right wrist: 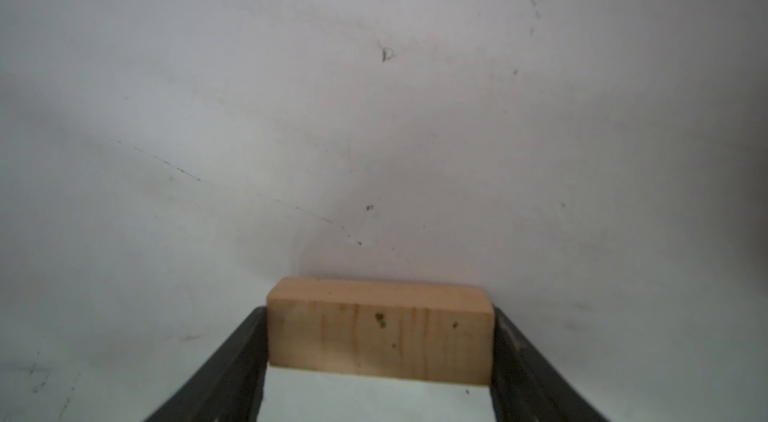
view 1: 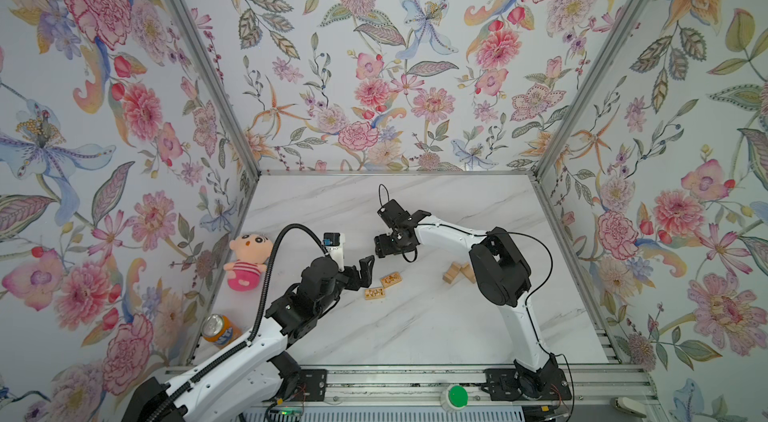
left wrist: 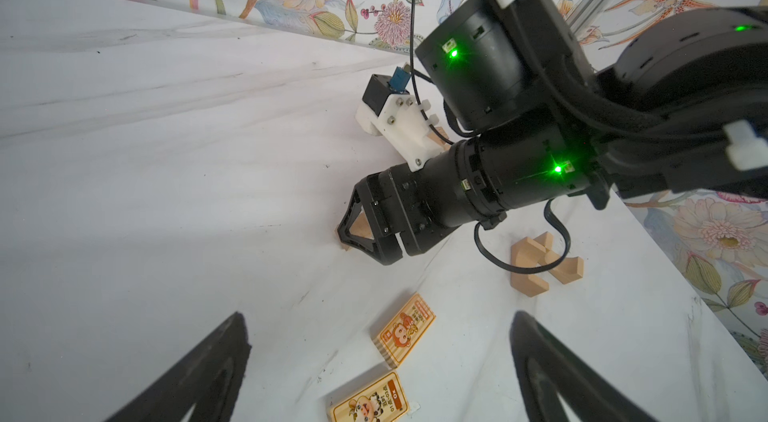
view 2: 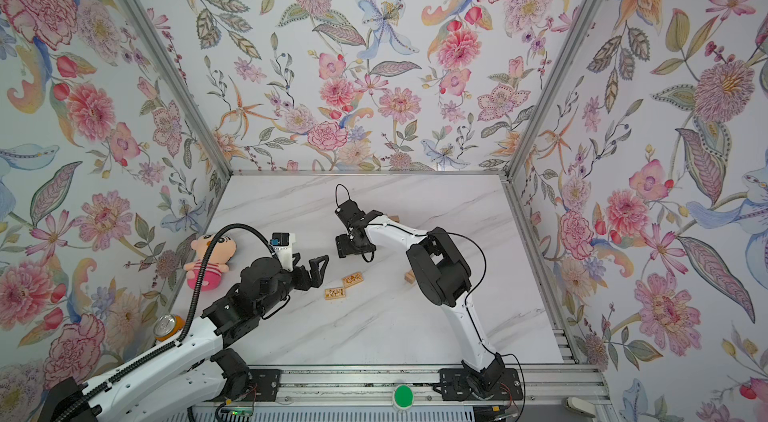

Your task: Build the wood block tower

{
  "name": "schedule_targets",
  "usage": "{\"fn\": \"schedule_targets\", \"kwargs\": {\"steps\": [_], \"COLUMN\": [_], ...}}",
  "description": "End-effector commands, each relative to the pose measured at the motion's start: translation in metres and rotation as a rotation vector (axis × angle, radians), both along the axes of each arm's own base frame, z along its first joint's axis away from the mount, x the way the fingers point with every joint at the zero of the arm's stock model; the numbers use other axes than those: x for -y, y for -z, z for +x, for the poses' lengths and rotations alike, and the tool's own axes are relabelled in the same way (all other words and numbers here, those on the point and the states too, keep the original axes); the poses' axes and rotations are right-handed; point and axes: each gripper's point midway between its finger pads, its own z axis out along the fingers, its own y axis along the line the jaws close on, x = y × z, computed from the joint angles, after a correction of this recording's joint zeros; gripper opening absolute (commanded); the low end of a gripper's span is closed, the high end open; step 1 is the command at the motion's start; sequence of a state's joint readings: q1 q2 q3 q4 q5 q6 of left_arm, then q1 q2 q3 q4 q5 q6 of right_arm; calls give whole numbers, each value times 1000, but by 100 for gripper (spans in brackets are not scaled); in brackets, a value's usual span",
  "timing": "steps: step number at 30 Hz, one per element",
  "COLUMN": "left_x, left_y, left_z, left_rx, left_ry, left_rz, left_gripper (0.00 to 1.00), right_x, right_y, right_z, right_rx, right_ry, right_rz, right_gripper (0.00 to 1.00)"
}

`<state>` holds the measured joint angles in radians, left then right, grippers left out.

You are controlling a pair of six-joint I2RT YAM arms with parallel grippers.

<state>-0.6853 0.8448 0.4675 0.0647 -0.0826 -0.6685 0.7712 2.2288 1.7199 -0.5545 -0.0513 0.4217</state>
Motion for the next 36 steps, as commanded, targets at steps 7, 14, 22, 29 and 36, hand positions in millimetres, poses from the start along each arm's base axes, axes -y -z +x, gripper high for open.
{"fn": "schedule_targets", "kwargs": {"steps": [7,14,22,29,36], "left_x": [-11,-11,-21,-26,-30], "left_y": [-2,-2,-5,-8,-3], "left_z": [-4,-6,-14,-18,-19], "left_rx": [23,23,37,40,42], "left_ry": [-18,-14,-30,-38,-56], "left_rz": [14,14,-4,0,-4], "left_gripper": [99,99,99,99,99], "right_x": [-13,-14,-14,-21,-13], "right_y": [4,5,8,-17,-64], "right_z": [-31,-42,-47,-54,-38], "right_rx": [-115,-124,-133,-113,-13], "right_ry": [-1,-3,6,-34,-113], "right_rz": [56,49,42,86,127], "right_gripper": [80,83,88,87,77]}}
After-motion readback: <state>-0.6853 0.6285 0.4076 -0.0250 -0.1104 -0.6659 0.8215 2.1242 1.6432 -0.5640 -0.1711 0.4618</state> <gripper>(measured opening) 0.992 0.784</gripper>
